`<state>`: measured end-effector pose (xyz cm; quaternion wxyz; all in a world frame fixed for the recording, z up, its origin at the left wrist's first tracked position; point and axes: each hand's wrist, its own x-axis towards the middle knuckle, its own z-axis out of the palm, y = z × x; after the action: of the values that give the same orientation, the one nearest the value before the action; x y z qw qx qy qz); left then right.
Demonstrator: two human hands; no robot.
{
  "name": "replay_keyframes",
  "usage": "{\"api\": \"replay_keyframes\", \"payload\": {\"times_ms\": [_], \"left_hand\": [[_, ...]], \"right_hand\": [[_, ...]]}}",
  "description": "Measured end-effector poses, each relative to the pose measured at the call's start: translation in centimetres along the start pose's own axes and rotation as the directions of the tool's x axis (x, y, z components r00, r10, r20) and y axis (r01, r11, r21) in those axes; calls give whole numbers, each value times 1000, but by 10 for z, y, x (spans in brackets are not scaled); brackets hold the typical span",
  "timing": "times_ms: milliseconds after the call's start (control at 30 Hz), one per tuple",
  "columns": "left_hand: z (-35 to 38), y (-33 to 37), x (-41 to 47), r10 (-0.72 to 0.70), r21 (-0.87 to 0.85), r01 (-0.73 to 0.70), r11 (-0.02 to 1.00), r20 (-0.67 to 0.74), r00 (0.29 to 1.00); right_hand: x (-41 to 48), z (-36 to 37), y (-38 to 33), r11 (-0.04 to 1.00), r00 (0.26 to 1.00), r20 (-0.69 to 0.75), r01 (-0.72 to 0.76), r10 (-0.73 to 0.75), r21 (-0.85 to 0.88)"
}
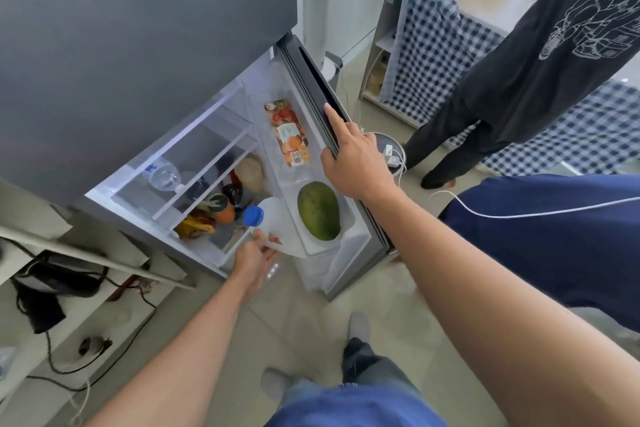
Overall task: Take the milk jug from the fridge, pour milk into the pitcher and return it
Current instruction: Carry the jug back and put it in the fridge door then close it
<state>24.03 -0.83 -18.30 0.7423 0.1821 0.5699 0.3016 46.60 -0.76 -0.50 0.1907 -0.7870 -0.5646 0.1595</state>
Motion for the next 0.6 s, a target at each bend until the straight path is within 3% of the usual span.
{"api": "replay_keyframes", "payload": {"times_ms": [133,300,600], "left_hand": [[8,-9,15,-16,104,11,995,45,999],[5,-30,36,-14,375,-28,927,108,994],[18,-20,20,11,743,-284,605,349,937]], "right_hand": [[1,0,1,1000,1000,6,-5,5,29],[3,2,2,997,1000,6,-22,22,73],[6,5,-1,997,999,10,-39,38,72]]}}
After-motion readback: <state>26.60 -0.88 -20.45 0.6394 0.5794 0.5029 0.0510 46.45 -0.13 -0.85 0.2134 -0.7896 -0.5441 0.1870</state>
